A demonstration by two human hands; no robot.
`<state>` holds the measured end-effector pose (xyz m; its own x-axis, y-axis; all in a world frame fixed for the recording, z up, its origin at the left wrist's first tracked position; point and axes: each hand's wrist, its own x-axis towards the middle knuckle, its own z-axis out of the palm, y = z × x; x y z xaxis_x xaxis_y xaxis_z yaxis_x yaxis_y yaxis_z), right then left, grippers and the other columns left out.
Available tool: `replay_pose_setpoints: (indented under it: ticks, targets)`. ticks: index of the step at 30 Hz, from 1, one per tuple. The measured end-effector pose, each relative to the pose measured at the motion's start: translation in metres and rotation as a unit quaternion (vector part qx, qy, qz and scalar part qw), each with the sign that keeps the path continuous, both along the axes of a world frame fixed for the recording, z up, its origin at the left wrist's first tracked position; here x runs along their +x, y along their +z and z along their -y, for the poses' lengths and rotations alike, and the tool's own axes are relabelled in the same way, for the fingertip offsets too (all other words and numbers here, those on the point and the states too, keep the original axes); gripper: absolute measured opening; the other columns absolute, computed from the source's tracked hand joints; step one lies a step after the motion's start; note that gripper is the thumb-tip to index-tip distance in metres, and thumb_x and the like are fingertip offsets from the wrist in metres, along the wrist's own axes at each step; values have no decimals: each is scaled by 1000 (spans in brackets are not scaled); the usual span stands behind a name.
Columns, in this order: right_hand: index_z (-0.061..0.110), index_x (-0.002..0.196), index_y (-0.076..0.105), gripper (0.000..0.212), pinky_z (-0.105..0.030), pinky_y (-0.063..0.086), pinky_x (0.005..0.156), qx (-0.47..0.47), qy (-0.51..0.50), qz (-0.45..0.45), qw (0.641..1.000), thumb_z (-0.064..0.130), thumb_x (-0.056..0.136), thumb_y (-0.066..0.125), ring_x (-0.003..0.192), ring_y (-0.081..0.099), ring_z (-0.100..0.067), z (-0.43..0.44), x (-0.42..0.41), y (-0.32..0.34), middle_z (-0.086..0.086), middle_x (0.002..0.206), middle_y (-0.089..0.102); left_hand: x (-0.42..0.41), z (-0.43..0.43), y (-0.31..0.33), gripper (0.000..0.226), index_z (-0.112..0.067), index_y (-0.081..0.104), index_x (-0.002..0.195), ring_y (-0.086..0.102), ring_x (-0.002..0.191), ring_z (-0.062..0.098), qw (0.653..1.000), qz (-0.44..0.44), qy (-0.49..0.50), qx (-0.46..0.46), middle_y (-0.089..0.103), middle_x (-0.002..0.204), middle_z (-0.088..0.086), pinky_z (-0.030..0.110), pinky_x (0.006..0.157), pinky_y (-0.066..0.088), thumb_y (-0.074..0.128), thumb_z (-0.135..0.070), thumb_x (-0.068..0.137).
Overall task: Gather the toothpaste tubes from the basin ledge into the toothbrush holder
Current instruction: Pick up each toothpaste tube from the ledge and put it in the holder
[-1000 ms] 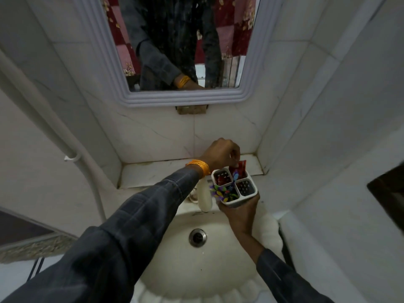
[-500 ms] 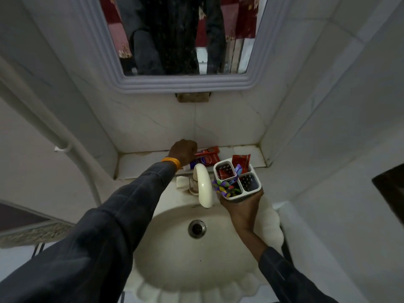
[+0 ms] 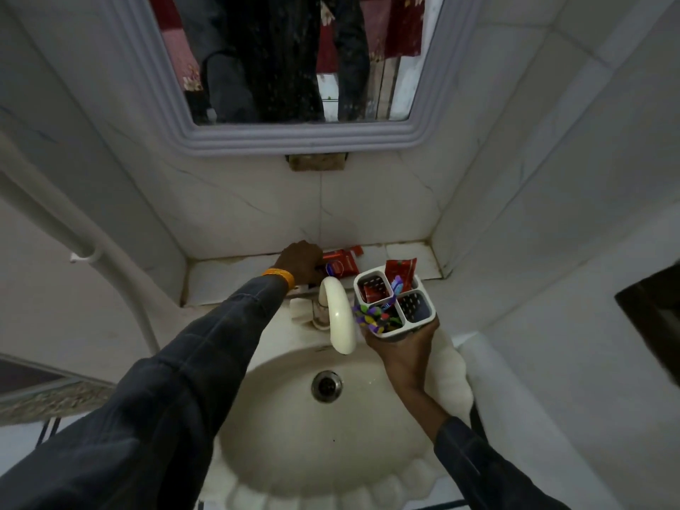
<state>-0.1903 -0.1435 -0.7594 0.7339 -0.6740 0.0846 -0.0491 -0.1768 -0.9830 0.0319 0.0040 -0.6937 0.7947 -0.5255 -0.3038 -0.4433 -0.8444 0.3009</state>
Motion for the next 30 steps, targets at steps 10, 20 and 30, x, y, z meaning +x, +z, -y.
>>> replay_pose_setpoints:
  ticks: [10, 20, 30]
  targets:
    - [30, 143, 37, 114, -17, 54, 105, -1, -2, 7, 1000, 7, 54, 105, 136, 61, -13, -4, -1, 5, 2, 147, 59, -22, -10, 102, 51, -14, 51, 110, 62, 92, 16, 952, -7, 55, -302, 64, 110, 6, 16, 66, 47, 83, -30, 73]
    - [28, 142, 39, 115, -14, 55, 101, 30, -2, 1, 1000, 4, 52, 106, 123, 60, 14, 3, -1, 0, 11, 137, 60, -95, 69, 114, 46, -15, 66, 101, 69, 78, 10, 915, 0, -15, -403, 72, 91, -2, 26, 71, 60, 87, -36, 66]
    - [22, 141, 46, 106, -63, 56, 105, 51, 16, -18, 998, 29, 54, 107, 131, 65, -20, 9, 0, -9, 0, 141, 63, -111, 77, 138, 46, -15, 63, 102, 70, 83, 12, 895, 62, -15, -441, 70, 93, -2, 27, 73, 61, 84, -39, 69]
